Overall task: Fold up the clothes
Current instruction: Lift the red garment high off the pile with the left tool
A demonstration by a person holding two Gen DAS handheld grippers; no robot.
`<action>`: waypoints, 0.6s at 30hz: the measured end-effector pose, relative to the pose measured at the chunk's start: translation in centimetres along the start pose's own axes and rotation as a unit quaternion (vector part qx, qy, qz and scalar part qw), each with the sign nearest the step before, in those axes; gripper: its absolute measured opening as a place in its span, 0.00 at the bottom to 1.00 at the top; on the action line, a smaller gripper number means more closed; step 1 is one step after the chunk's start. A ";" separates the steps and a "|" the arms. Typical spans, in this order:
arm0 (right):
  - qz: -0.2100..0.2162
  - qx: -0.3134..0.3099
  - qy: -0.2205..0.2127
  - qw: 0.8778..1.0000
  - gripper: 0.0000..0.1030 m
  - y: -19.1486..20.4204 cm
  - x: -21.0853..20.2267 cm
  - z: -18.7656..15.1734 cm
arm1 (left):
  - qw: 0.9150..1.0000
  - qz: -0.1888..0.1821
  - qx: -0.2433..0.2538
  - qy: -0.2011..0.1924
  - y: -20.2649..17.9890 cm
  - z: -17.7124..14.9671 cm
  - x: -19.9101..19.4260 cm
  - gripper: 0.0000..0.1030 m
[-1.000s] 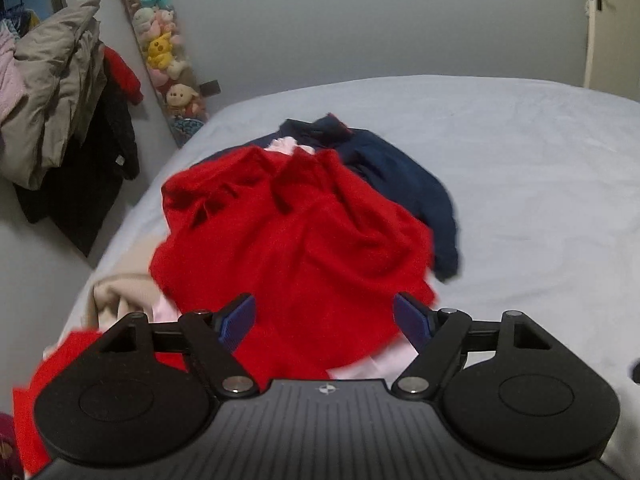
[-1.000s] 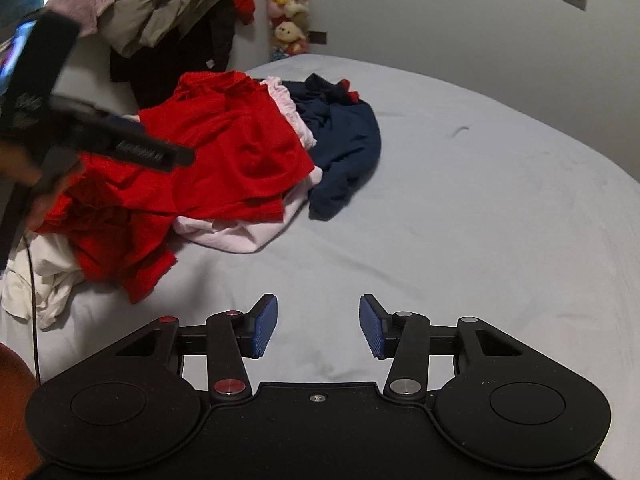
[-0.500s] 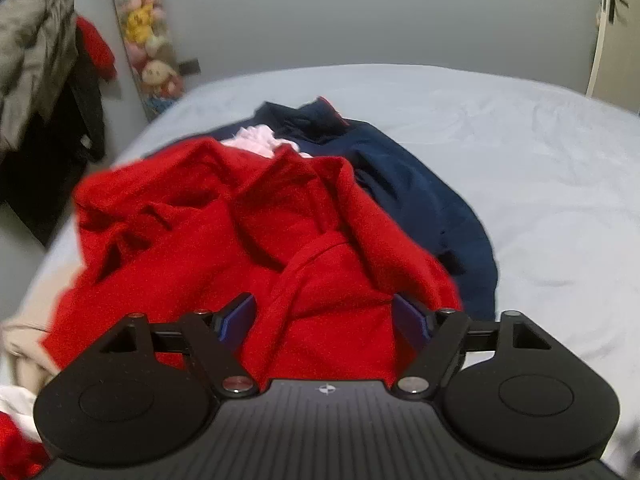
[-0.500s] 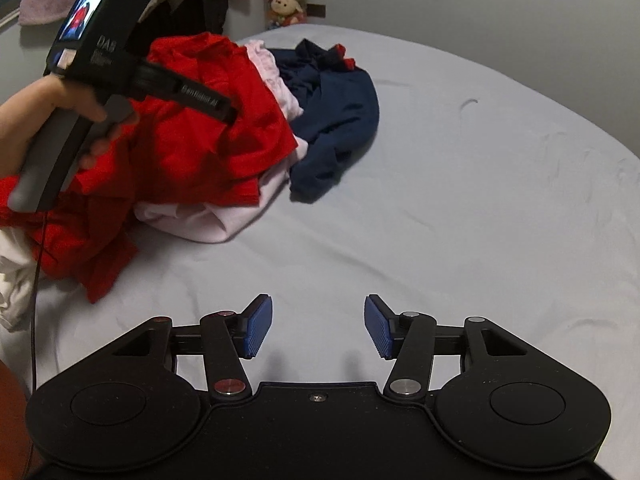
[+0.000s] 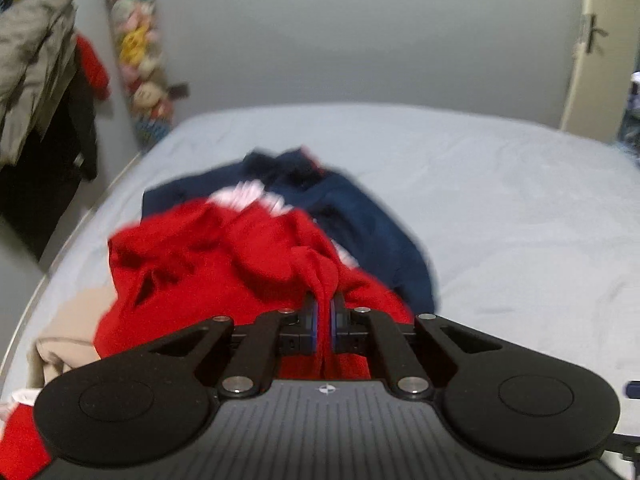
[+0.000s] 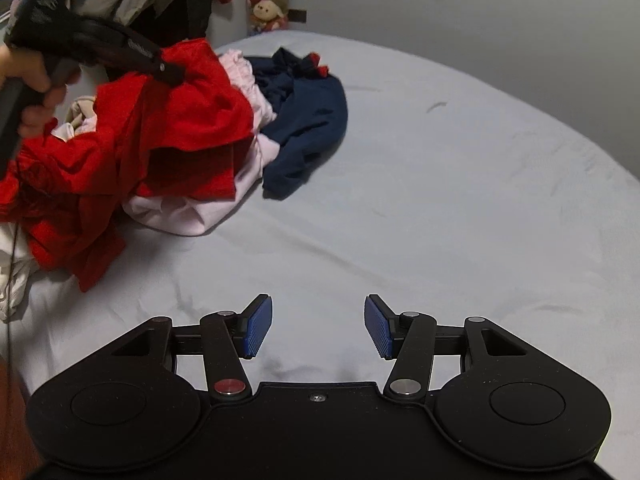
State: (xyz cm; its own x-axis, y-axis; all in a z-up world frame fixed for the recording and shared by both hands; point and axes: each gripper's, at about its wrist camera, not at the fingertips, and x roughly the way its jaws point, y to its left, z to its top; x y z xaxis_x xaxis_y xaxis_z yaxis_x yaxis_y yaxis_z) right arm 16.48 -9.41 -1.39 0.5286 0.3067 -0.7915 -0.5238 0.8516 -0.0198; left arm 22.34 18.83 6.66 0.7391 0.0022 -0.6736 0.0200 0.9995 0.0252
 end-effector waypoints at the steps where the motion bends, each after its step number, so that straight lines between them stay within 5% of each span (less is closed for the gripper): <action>1: 0.000 0.000 -0.001 1.000 0.49 0.0 -0.2 0.0 | 1.000 -0.010 0.006 -0.008 -0.7 0.6 -1.3 0.05; 10: 0.024 0.003 -0.046 0.999 0.52 -1.6 -7.5 -0.8 | 0.991 -0.081 0.068 -0.083 -8.7 5.5 -11.7 0.05; 18: 0.049 0.034 -0.088 0.994 0.54 -3.2 -15.0 -2.5 | 0.969 -0.164 0.120 -0.144 -17.0 8.9 -21.2 0.05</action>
State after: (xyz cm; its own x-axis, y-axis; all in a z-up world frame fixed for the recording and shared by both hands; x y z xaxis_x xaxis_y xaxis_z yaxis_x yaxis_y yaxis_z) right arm 8.60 -17.77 9.00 0.5896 0.4538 -0.6682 -0.5345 0.8394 0.0985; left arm 12.33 1.54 27.05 0.8233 -0.3574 -0.4410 0.4155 0.9088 0.0391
